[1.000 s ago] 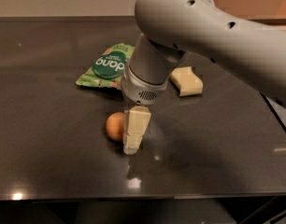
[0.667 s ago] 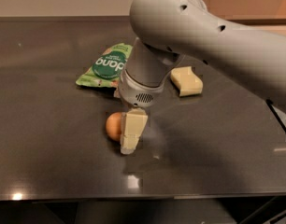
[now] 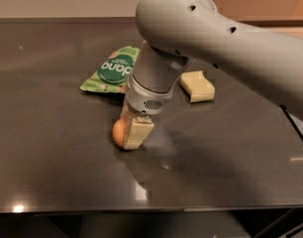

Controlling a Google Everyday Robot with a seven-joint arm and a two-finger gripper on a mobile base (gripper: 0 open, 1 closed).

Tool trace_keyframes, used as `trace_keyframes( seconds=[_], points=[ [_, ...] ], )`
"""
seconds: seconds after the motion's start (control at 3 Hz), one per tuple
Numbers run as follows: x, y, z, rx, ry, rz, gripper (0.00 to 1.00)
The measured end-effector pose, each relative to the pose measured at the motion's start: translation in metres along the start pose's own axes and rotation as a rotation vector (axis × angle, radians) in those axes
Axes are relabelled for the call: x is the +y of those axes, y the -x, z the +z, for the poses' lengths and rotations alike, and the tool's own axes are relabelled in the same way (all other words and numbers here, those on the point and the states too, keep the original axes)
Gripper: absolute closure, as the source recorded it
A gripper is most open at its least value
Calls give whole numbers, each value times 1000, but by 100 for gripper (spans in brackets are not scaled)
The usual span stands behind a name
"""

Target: Move orange near green rice chip bag

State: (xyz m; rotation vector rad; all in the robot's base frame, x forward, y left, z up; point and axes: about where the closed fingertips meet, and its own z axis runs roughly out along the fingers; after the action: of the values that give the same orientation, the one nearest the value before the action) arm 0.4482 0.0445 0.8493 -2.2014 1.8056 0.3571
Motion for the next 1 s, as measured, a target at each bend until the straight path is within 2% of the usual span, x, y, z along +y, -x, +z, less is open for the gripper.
trace_keyframes(
  seconds=[0.33, 0.67, 1.0],
  points=[
    [-7, -5, -9, 7, -27, 27, 72],
    [-28, -17, -25, 16, -76, 76, 96],
    [-55, -29, -33, 18, -114, 126, 100]
  ],
)
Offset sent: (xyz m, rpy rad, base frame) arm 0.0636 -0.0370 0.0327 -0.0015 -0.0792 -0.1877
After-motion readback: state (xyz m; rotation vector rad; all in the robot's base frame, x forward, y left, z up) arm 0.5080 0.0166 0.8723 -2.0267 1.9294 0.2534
